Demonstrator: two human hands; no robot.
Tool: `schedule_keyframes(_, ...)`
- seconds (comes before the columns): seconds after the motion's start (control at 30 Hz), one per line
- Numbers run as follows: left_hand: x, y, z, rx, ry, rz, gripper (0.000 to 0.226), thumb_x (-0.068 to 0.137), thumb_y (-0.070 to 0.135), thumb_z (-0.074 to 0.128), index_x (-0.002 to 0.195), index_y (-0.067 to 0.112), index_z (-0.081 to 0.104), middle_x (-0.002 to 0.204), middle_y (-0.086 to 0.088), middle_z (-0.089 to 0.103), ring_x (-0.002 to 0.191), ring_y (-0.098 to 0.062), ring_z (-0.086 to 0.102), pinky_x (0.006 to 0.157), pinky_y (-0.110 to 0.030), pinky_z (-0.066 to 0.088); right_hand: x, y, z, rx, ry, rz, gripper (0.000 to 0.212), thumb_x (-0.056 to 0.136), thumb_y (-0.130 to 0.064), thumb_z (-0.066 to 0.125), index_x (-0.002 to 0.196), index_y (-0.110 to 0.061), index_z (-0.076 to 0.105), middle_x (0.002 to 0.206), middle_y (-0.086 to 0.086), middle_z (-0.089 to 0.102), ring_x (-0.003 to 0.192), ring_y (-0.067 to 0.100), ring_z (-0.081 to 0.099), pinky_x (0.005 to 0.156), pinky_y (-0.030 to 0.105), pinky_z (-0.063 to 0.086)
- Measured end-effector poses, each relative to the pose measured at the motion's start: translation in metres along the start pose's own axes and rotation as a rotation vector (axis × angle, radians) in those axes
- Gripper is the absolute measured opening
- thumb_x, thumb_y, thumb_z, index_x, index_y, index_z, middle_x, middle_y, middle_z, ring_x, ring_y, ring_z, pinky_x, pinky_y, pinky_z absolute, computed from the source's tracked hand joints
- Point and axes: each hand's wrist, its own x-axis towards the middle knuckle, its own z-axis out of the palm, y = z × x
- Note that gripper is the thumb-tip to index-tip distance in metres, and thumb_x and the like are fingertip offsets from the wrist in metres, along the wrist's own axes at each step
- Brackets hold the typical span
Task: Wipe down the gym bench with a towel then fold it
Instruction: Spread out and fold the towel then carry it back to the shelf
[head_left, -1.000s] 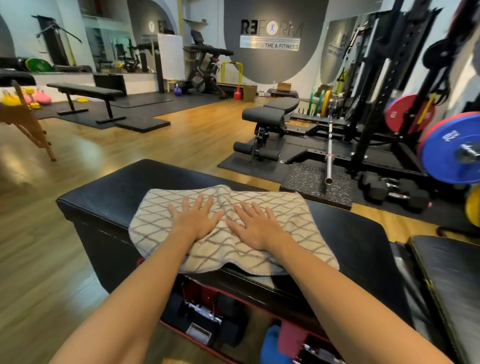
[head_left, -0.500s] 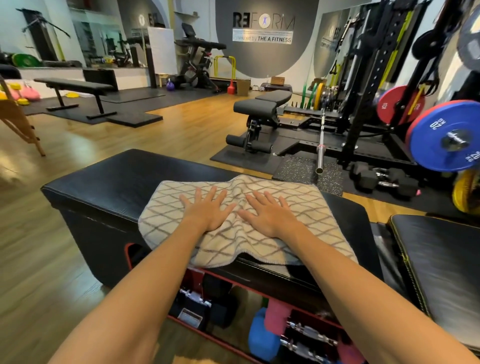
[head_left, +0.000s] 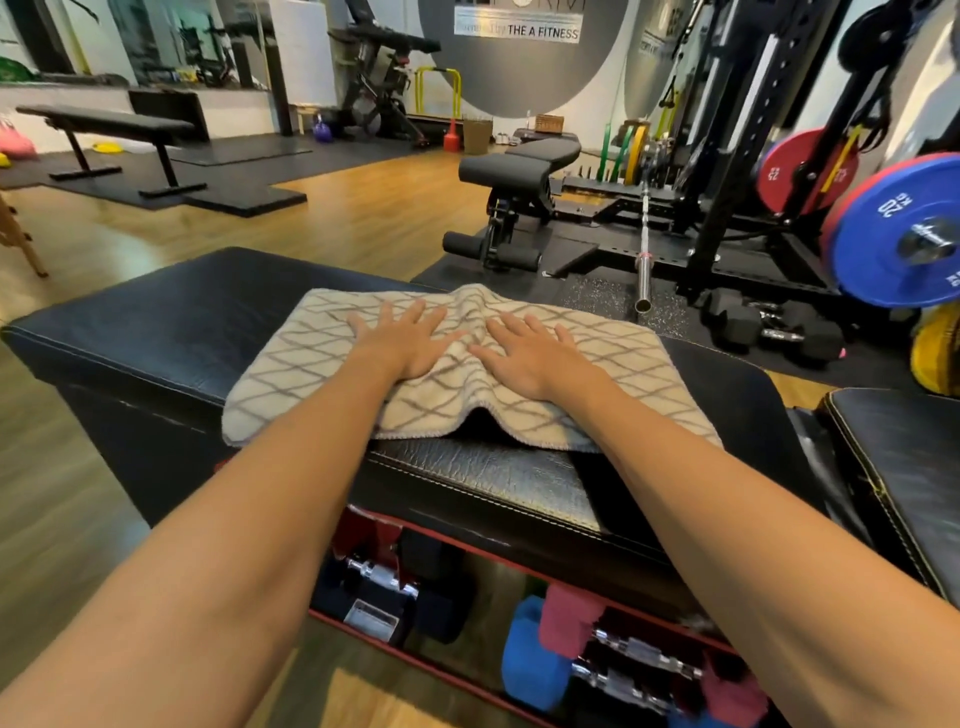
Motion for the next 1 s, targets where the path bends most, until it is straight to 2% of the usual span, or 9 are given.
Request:
schedule_keyframes(0.3, -0.003, 0.004, -0.006, 0.001, -0.022, 0.076, 0.077, 0.084, 0.081, 0.01, 0.151, 0.045, 0.0, 0.162, 0.012, -0.008, 0.148, -0.032, -0.007, 0.108, -0.072, -0.002, -0.043, 0.012, -0.003, 0.012, -0.028, 0.078, 0.075, 0.095, -0.073, 0.013, 0.159, -0.034, 0.004, 0.167, -0.008, -0.004, 0.154, 0.021, -0.006, 0.121, 0.052, -0.006)
schedule_keyframes(0.83, -0.021, 0.115, 0.006, 0.019, -0.054, 0.314, 0.073, 0.088, 0.076, 0.013, 0.152, 0.043, -0.001, 0.162, 0.01, -0.007, 0.148, -0.035, -0.006, 0.11, -0.069, -0.002, -0.126, 0.093, -0.003, 0.09, 0.037, 0.294, 0.077, 0.094, -0.075, 0.014, 0.159, -0.034, 0.007, 0.167, -0.007, -0.002, 0.154, 0.021, -0.006, 0.121, 0.052, -0.006)
schedule_keyframes(0.9, -0.022, 0.115, 0.006, 0.021, -0.018, 0.312, 0.071, 0.091, 0.073, 0.015, 0.153, 0.04, 0.008, 0.163, 0.008, 0.0, 0.148, -0.034, 0.002, 0.109, -0.068, 0.004, -0.129, 0.09, -0.004, 0.138, 0.054, 0.272, 0.077, 0.094, -0.075, 0.018, 0.158, -0.033, 0.014, 0.167, -0.006, 0.004, 0.154, 0.022, -0.001, 0.122, 0.053, -0.002)
schedule_keyframes(0.93, -0.026, 0.114, 0.006, 0.035, 0.057, 0.323, 0.067, 0.094, 0.067, 0.018, 0.152, 0.034, 0.018, 0.162, 0.004, 0.009, 0.147, -0.034, 0.013, 0.109, -0.066, 0.012, -0.134, 0.087, -0.006, 0.221, 0.091, 0.254, 0.076, 0.094, -0.074, 0.022, 0.157, -0.032, 0.022, 0.166, -0.005, 0.013, 0.153, 0.023, 0.007, 0.122, 0.053, 0.003)
schedule_keyframes(1.0, -0.039, 0.119, 0.006, 0.053, 0.327, 0.36, 0.053, 0.099, 0.048, 0.029, 0.139, 0.017, 0.043, 0.149, -0.009, 0.038, 0.13, -0.032, 0.042, 0.102, -0.054, 0.035, -0.148, 0.087, -0.02, 0.557, 0.229, 0.241, 0.069, 0.096, -0.068, 0.035, 0.15, -0.026, 0.039, 0.154, -0.007, 0.039, 0.145, 0.018, 0.031, 0.116, 0.041, 0.024)
